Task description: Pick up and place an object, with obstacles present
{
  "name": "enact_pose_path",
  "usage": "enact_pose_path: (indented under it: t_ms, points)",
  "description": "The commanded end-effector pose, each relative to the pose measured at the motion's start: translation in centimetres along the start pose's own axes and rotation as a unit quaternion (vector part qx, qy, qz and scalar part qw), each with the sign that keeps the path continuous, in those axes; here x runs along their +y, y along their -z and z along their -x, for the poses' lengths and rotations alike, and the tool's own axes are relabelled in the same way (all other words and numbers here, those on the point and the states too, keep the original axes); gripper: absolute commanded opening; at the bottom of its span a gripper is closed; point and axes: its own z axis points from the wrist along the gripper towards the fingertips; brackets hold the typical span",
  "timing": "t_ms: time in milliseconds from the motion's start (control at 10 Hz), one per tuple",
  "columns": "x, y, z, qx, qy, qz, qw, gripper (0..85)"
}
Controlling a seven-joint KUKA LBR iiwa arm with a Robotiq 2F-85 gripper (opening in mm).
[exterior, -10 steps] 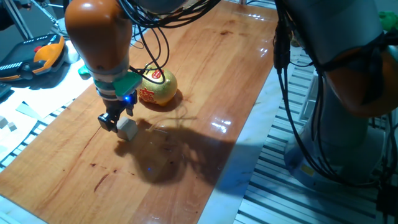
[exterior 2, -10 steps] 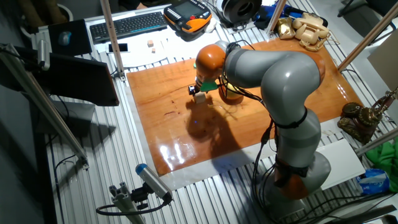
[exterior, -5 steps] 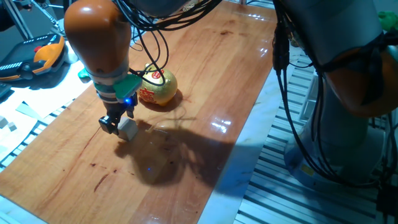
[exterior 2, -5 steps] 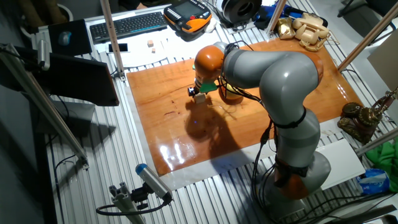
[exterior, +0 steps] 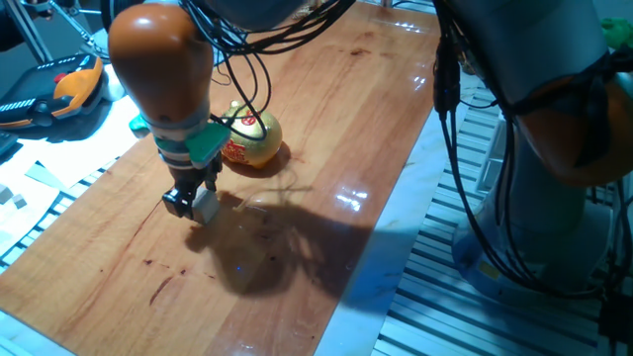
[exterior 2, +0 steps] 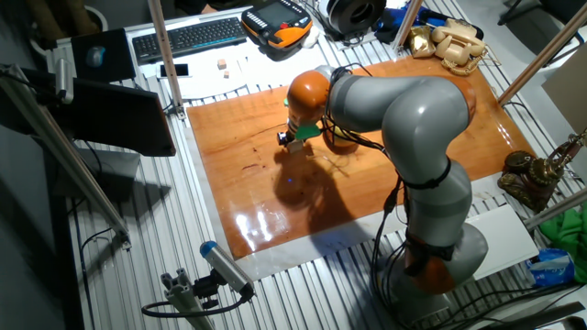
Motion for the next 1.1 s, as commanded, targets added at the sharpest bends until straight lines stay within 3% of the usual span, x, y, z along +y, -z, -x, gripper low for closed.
enact_pose_path:
  t_ms: [0,500,800,1000]
  points:
    - [0.0,0.1,0.0,0.005,0.004,0.0,1.0,51.0]
    - [0.2,0.3,0.1,0.011,0.016,-0.001,0.9998,51.0]
    - [-0.4,1.2,0.3,0.014,0.019,0.012,0.9997,0.0]
    - [-0.6,2.9,0.5,0.005,0.016,0.006,0.9998,0.0]
